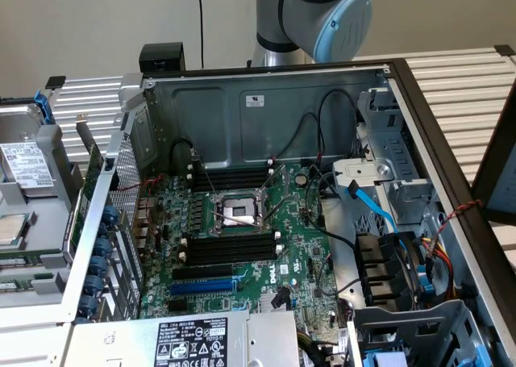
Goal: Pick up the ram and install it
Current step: 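Reach for the ram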
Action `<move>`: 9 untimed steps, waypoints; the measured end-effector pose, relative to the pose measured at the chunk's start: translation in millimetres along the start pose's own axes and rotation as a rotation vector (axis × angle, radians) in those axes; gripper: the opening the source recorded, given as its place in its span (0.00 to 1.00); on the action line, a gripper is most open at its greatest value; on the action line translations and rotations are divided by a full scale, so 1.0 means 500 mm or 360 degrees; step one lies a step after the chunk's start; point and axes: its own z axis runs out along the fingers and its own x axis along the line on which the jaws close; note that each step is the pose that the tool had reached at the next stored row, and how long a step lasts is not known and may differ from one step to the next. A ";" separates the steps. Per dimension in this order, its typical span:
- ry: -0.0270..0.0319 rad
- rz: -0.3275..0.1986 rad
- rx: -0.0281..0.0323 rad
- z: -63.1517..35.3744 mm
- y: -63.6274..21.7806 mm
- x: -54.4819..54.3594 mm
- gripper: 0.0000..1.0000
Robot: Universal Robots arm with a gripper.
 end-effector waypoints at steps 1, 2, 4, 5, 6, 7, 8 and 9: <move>0.00005 -0.0018 0.00002 0.000 0.000 0.000 0.11; 0.00009 -0.0037 0.00007 0.000 0.000 0.000 0.11; 0.00018 -0.0074 0.00016 0.000 0.000 0.000 0.11; 0.00020 -0.0092 0.00023 0.000 0.000 0.000 0.11; 0.00025 -0.0112 0.00026 0.000 0.000 0.000 0.11; 0.00028 -0.0130 0.00030 0.000 0.000 0.000 0.11; 0.00033 -0.0148 0.00032 0.000 0.000 0.000 0.11; 0.00038 -0.0168 0.00034 0.000 0.000 0.000 0.11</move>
